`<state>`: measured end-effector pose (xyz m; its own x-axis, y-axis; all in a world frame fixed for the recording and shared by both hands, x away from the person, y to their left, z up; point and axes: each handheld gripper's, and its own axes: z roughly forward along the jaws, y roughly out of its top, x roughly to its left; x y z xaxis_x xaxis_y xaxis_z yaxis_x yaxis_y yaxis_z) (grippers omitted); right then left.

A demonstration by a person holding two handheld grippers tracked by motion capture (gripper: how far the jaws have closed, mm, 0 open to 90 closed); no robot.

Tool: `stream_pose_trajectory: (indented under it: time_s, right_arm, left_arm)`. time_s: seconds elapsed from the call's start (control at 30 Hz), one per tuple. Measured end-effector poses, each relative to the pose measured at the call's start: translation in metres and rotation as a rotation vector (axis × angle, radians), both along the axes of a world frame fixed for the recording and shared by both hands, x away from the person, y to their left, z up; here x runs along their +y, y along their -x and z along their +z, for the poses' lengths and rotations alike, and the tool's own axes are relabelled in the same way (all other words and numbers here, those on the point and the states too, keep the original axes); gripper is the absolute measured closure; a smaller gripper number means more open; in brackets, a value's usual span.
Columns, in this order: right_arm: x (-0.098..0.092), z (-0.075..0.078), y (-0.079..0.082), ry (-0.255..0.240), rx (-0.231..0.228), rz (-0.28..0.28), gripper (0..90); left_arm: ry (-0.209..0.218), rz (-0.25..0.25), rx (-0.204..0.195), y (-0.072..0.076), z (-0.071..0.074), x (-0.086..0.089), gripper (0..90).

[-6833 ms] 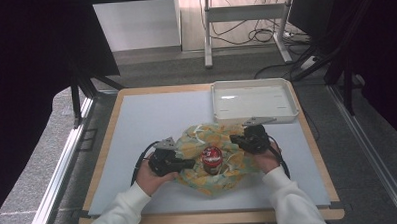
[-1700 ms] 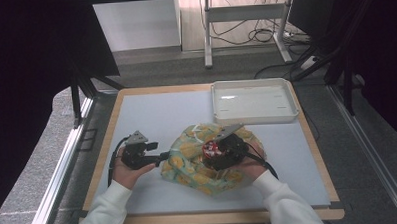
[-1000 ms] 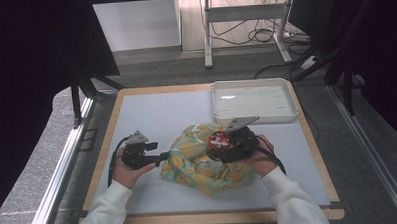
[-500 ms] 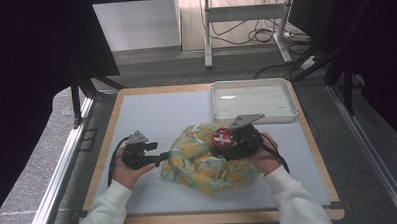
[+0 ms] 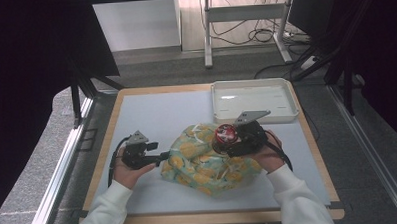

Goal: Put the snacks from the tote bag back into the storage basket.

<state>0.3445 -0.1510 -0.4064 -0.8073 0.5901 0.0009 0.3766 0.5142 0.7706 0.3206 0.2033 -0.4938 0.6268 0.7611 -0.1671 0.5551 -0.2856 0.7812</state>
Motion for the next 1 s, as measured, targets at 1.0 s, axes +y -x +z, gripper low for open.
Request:
stream_pose_trajectory:
  time_s: [1.0]
  right_arm:
    - [-0.007, 0.019, -0.023, 0.000, -0.008, -0.048, 25.7]
  left_arm:
    - [0.016, 0.014, -0.006, -0.002, 0.003, 0.009, 35.9]
